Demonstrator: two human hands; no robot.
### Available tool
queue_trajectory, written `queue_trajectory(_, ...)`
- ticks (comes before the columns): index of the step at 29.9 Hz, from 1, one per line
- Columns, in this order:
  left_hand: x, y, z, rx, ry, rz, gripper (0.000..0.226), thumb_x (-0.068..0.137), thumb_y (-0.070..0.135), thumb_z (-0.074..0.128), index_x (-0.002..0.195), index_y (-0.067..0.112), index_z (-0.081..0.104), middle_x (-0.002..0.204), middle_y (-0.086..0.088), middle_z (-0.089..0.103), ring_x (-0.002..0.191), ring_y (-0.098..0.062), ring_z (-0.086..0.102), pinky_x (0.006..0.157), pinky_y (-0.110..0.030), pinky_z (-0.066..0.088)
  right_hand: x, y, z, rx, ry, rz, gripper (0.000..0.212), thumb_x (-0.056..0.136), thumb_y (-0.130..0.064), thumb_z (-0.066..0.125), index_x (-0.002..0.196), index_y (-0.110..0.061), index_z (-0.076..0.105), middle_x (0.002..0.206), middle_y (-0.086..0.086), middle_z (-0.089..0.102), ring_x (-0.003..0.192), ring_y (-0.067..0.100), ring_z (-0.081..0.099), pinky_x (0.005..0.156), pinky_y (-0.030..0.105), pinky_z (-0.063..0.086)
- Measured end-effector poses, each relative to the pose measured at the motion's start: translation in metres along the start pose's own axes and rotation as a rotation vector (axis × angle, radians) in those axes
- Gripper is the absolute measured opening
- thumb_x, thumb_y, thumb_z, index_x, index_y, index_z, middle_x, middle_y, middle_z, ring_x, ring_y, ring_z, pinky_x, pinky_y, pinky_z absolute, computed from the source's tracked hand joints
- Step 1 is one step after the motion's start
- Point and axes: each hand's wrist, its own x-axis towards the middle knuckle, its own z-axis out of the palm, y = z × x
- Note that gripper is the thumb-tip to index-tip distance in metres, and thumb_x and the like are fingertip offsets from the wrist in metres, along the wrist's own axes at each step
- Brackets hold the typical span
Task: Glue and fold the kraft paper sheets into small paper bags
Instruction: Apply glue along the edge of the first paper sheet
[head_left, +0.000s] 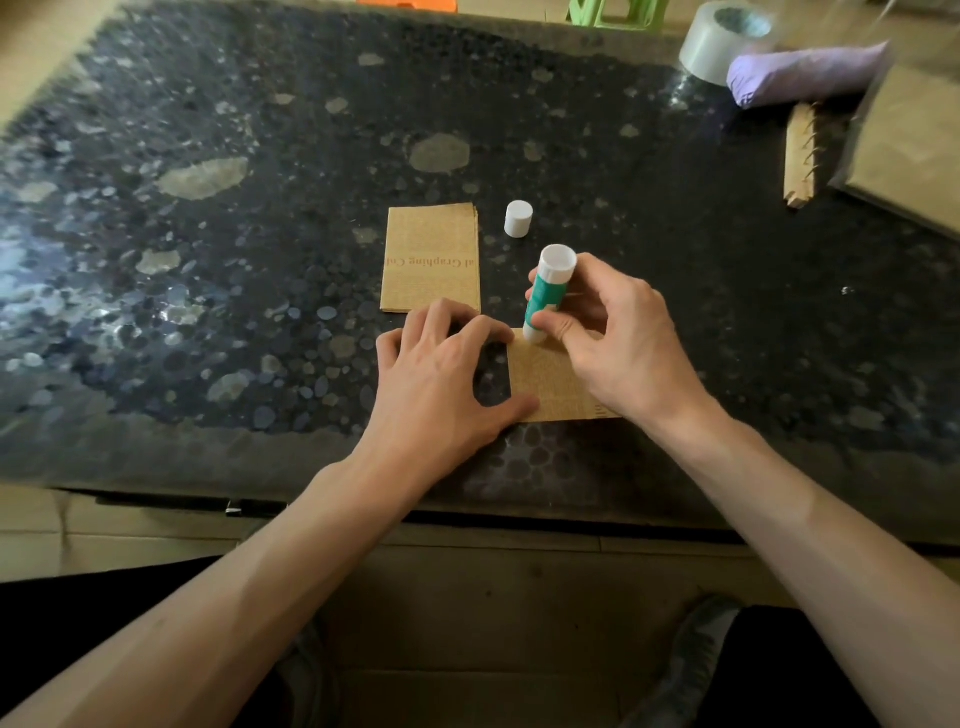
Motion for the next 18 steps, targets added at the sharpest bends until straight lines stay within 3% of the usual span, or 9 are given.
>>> queue_trajectory(5,-0.0003,-0.0015,-0.0002,0.001,0.001,-0.002,0.065,0.076,0.071,0.069,0.132,0.042,0.054,0.134,0.012,0.04,0.132,-0.011,0.032,0.107,-0.035,0.021,-0.0045,-0.0003,0.0012,-0.055,0.054,-0.015,0.032,0.093,-0.031,0.078,0.12,-0.019,0.064,0.108,-0.018,0.065,0.101,-0.001,0.064,0.084,0.001,0.046)
queue_trajectory(18,0.0,-0.0017,-0.0008,-0.008,-0.009,0.0,0.065,0.075,0.071,0.069,0.131,0.043,0.053,0.133,0.014,0.04,0.13,-0.01,0.032,0.105,-0.033,0.018,-0.0096,0.0079,-0.0017,-0.094,0.037,0.007,0.029,0.097,-0.016,0.072,0.124,-0.014,0.061,0.117,-0.002,0.071,0.105,0.005,0.063,0.083,0.0,0.044)
